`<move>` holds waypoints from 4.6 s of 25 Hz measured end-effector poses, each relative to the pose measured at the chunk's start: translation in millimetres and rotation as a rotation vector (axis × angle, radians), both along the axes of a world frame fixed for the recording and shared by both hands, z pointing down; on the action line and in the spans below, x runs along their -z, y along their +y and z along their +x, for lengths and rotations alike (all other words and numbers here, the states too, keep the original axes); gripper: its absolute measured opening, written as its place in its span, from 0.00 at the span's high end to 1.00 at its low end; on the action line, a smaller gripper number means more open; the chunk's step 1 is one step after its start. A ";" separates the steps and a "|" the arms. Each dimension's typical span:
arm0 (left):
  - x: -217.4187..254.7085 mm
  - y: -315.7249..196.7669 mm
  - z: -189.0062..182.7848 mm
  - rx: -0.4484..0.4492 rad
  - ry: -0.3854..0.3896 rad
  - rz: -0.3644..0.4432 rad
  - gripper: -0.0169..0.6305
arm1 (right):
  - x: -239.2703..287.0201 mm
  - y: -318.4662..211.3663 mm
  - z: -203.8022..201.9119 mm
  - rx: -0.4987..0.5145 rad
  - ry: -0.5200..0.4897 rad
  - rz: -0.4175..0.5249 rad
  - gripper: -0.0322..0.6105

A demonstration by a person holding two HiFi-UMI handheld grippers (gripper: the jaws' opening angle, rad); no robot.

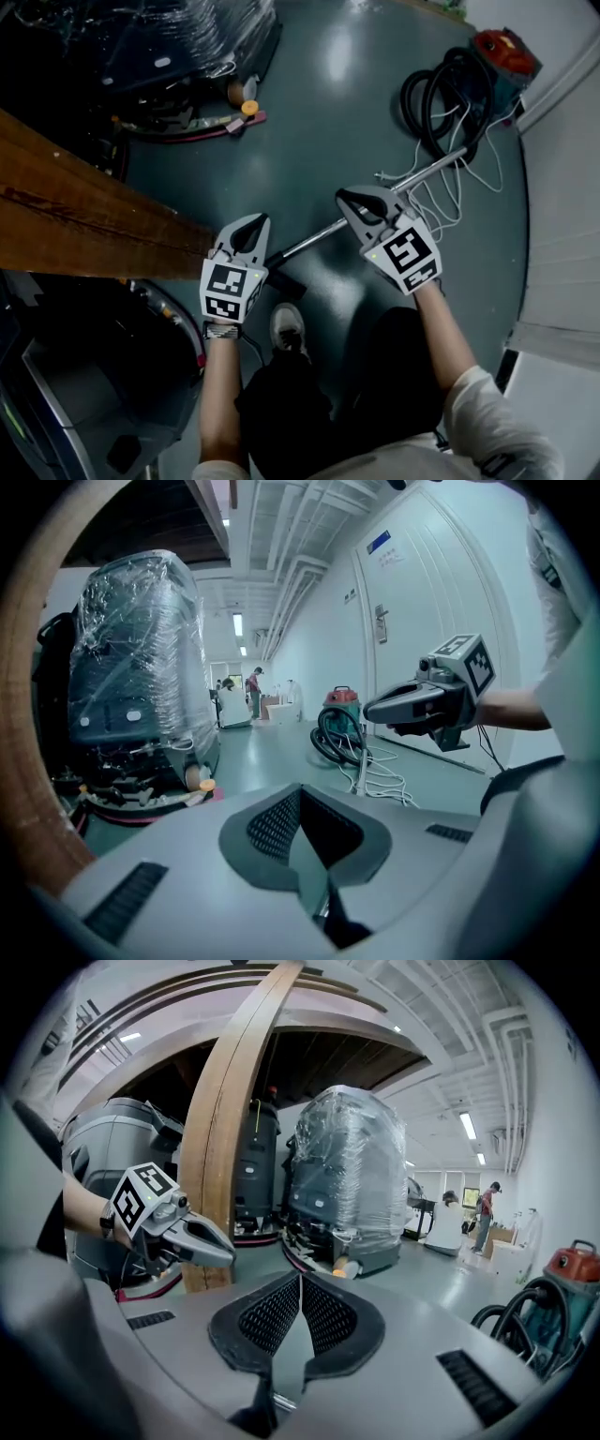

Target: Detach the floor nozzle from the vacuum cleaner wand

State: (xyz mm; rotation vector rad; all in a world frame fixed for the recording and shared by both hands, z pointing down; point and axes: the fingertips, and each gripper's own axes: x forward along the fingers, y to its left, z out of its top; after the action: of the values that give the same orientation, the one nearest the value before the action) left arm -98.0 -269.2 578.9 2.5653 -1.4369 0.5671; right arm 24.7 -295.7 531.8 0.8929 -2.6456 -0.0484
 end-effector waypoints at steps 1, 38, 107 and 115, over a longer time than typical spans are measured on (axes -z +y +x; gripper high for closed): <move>-12.0 -0.7 -1.4 -0.006 0.001 -0.015 0.97 | -10.5 -0.9 -4.0 0.017 -0.004 -0.014 0.90; -222.4 46.1 -21.4 -0.170 -0.100 -0.358 0.76 | -259.2 37.0 -85.7 0.490 0.362 -0.155 0.90; -280.4 76.8 3.8 -0.312 -0.280 -0.513 0.69 | -337.6 51.6 -62.5 0.777 0.856 0.018 0.67; -281.0 75.7 2.6 -0.333 -0.388 -0.472 0.69 | -336.2 48.8 -62.2 0.774 0.848 0.004 0.67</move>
State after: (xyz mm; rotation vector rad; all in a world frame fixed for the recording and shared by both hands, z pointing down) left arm -95.3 -193.5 859.9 2.3868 -0.8088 1.3324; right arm -37.6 -246.8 868.1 -0.2011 -1.9938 -0.4951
